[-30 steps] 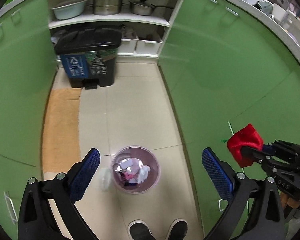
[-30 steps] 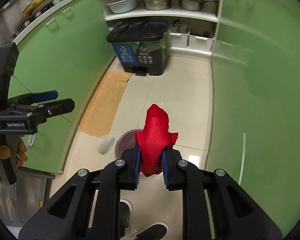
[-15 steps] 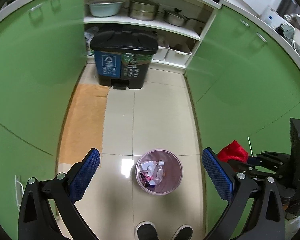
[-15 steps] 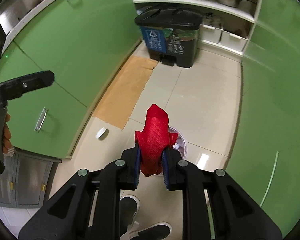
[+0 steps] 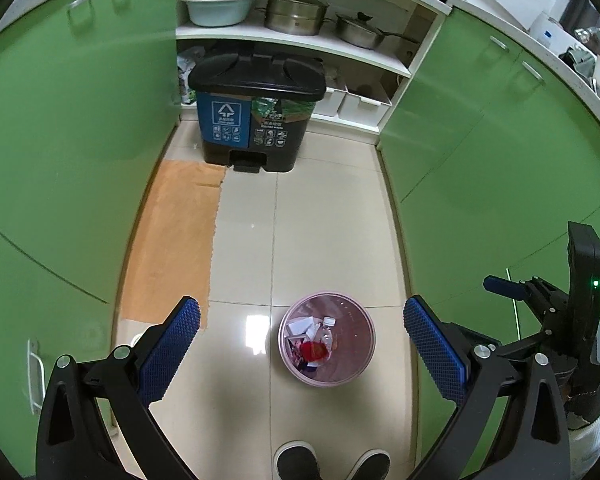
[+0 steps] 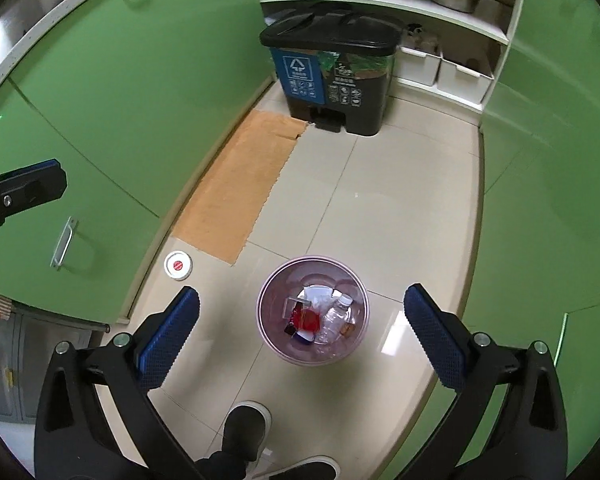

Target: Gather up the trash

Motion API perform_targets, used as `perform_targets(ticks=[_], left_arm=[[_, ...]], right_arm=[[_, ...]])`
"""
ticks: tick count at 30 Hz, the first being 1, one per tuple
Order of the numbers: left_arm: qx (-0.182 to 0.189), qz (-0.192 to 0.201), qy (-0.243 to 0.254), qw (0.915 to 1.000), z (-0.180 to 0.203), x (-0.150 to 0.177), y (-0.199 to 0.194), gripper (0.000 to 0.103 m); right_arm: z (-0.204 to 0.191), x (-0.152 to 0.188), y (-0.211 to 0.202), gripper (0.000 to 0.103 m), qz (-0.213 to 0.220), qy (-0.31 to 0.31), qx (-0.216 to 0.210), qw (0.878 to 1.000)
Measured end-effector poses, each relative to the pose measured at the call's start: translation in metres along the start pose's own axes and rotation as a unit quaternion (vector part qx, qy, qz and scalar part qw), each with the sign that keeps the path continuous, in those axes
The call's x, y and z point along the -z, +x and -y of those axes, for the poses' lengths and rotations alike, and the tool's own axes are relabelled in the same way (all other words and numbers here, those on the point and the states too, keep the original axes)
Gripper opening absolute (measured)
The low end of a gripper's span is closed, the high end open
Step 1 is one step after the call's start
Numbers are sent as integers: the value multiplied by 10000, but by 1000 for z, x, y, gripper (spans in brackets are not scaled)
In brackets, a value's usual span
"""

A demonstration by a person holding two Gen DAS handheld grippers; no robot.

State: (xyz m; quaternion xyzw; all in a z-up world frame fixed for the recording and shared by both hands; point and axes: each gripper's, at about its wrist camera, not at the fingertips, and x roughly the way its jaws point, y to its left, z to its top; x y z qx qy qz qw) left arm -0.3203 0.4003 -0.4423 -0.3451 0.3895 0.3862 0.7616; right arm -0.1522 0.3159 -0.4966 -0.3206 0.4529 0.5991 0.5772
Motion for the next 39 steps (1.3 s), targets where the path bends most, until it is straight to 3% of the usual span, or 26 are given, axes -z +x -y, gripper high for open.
perform_targets(ticks=[4,9,17,24,28,32,39], left_arm=[[87,-27,126,9999,18,-5,-13,97],[219,-40,375,9990,60,-21,-61,97],[477,61,849,9952,147,-61,-185,97],[818,160,1387,9868,227,-82,-272,98],[1064,265,1763,9782,272,-87,-300,97],[1372,324,2239,9644,319,-90,-322,98],[1887,205,3105,9314,400,-74,-338,98]], right_arm=[[7,-1,-24,100,48,136,104,9998],[14,-6,-95,100,196,363,243,9989],[27,-17,-281,100,548,821,620,9932],[50,3,-431,100,918,1274,1161,9807],[71,29,-497,100,1167,1644,1516,9677],[92,60,-544,100,1368,2064,1839,9512],[110,128,-606,100,1581,2860,2398,9142]])
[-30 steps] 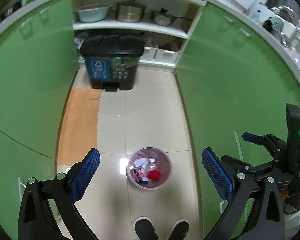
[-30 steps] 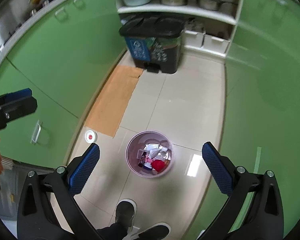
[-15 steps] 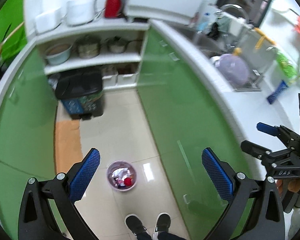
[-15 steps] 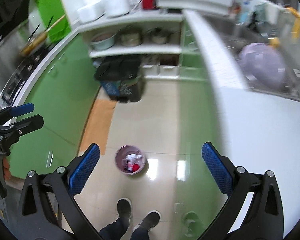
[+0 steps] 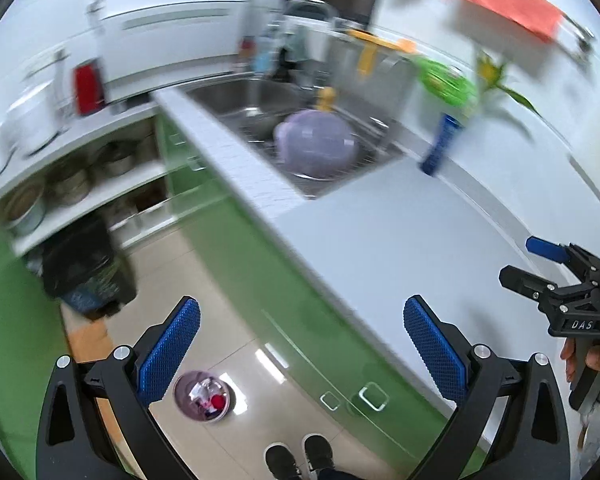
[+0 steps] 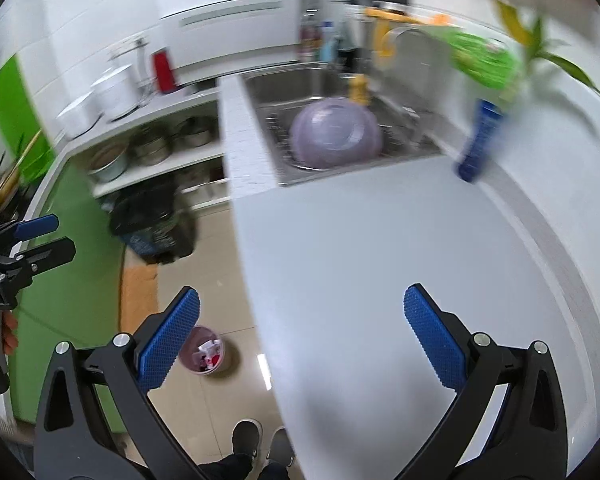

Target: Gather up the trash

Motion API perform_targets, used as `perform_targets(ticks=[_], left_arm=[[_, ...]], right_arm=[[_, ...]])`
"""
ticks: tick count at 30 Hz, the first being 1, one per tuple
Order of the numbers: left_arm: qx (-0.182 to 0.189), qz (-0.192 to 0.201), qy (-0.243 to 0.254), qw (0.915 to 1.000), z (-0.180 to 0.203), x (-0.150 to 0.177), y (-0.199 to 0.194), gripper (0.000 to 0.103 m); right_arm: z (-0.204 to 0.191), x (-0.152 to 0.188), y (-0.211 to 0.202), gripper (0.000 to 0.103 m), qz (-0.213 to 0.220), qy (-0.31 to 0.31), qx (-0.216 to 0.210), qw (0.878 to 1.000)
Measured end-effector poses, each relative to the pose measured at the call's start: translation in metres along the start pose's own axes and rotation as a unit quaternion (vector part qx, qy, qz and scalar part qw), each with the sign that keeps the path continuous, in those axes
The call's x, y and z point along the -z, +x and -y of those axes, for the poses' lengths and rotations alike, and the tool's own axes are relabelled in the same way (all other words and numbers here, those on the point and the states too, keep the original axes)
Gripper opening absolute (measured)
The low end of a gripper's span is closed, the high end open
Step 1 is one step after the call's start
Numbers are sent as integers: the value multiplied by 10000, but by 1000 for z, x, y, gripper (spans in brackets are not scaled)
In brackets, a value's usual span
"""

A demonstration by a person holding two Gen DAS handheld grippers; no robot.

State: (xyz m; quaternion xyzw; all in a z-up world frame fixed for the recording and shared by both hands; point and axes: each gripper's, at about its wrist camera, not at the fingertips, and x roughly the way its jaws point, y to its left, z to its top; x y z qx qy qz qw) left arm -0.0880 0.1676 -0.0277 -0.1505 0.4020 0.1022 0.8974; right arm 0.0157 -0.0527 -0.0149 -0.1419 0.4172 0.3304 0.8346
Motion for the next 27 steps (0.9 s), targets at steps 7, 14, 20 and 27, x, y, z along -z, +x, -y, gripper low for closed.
perform_targets(ticks=[7,14,20,27], left_arm=[[688,-226,980,9925,72,-16,20,98],[1005,-348,1568,9819,119,-17,25,98],[1116,-324,1803,9767,150,-17,21,98],[953,-312,1886,9769,172,-20,21,98]], right_arm=[[58,28,-39,100,87,787,576,9952],[89,52,-74,100,247,1215,940,9878],[107,59,-97,100,373,1358,1014,9848],[124,61,-108,100,520,1421,901,9844]])
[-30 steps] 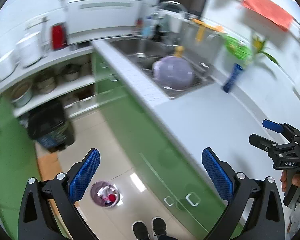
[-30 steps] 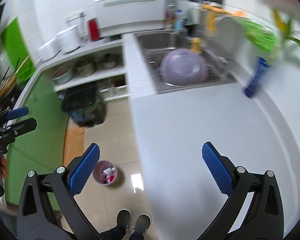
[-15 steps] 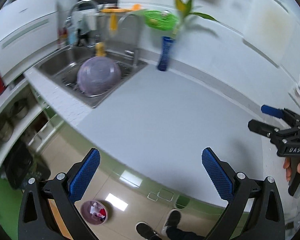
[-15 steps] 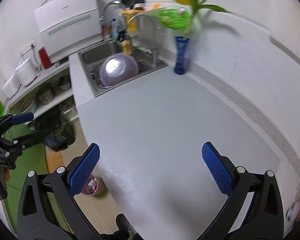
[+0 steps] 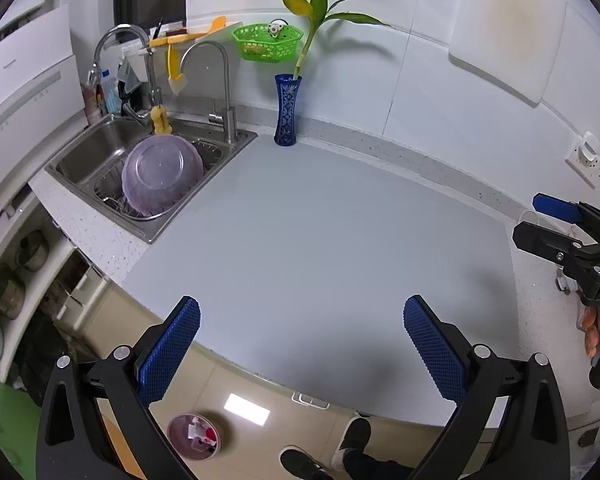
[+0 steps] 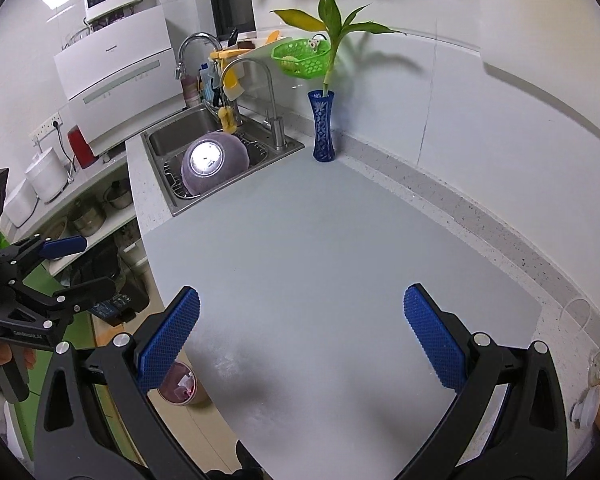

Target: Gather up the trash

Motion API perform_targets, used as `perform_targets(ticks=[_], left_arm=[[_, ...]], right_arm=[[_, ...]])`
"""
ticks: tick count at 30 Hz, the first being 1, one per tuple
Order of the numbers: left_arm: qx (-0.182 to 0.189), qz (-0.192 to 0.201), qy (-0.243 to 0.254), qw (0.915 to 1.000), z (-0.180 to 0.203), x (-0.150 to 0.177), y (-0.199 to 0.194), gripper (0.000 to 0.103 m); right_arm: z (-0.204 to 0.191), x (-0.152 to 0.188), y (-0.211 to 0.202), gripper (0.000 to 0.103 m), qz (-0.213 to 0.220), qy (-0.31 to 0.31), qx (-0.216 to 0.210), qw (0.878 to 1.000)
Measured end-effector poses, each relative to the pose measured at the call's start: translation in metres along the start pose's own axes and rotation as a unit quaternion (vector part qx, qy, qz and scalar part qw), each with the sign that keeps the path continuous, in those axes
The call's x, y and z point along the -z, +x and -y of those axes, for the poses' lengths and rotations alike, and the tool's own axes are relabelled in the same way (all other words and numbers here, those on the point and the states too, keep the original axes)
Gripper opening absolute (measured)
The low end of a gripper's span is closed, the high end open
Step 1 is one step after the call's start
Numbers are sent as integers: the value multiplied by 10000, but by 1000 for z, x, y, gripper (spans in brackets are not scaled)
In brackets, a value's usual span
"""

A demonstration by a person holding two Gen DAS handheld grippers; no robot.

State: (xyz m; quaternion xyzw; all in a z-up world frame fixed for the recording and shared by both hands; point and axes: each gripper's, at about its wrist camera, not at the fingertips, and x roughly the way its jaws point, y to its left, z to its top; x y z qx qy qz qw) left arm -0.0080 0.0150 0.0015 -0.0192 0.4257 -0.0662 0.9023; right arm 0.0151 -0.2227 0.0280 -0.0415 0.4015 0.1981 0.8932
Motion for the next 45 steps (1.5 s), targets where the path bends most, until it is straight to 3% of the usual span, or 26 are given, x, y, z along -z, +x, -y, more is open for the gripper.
perform_targets(ticks=[7,13,24,37,45], left_arm=[[188,15,-164,9997,5,-10,4,98],[117,44,-433,9990,-1,-16,9,98],[-245,-84,-428,9987,-2,-21,17,98],[-13,-156,-477,9987,0,-20,23,98],[-176,-18,-442,9989,0,-21,20,98]], right_arm=[[9,-6,2,100,26,-26,-78,10000],[9,-10,7,100,-15,-81,-119,9999],[7,-14,15,100,-59,-109,-112,9999],[6,-16,22,100,-86,-129,-105,9998],[4,-14,23,100,-88,-136,-104,9998]])
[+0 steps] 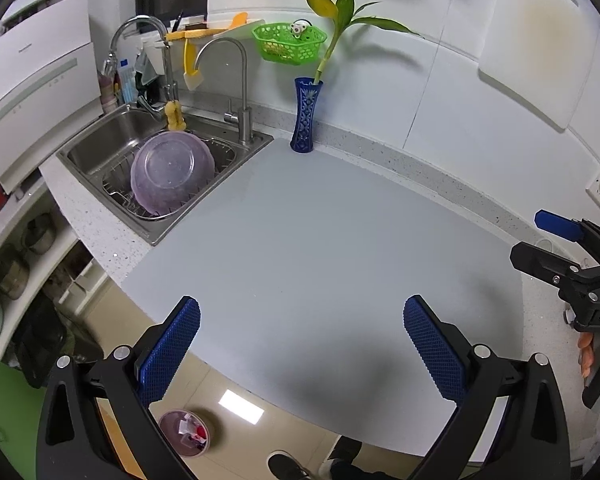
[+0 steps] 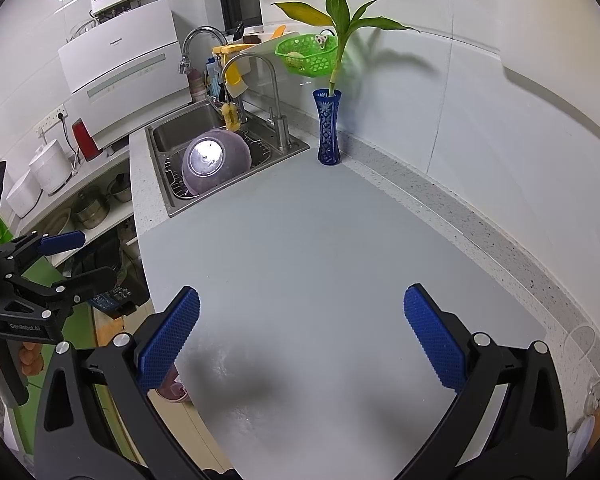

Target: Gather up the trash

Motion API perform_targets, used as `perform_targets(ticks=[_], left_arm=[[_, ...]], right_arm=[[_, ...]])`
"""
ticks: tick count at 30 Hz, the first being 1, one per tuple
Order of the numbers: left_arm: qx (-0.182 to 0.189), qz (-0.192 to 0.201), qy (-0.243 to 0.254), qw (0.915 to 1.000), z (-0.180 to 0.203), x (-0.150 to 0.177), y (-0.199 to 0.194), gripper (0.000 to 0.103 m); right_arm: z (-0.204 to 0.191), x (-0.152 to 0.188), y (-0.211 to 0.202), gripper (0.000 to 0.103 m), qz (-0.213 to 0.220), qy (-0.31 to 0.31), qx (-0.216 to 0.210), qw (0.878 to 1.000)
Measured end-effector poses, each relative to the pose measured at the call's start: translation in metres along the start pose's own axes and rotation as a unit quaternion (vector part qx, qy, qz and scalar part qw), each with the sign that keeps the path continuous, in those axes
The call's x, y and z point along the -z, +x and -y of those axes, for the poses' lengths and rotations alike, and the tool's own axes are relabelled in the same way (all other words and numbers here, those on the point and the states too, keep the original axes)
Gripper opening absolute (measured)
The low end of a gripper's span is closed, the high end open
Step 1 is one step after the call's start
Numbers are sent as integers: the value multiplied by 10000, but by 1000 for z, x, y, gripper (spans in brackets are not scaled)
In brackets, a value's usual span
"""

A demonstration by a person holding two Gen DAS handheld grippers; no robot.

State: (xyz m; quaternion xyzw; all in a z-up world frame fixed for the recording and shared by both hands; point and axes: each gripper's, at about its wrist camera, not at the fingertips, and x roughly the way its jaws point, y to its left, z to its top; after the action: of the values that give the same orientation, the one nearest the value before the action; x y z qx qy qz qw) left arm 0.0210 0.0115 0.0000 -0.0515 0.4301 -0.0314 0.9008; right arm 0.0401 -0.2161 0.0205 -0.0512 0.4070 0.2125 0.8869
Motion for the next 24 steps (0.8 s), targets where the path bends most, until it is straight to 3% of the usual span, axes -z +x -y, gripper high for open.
perform_targets(ticks=[24], left_arm=[[4,22,55,10000,6,-2,-3,98]], right_arm=[[0,0,1,100,0,1,2,10000]])
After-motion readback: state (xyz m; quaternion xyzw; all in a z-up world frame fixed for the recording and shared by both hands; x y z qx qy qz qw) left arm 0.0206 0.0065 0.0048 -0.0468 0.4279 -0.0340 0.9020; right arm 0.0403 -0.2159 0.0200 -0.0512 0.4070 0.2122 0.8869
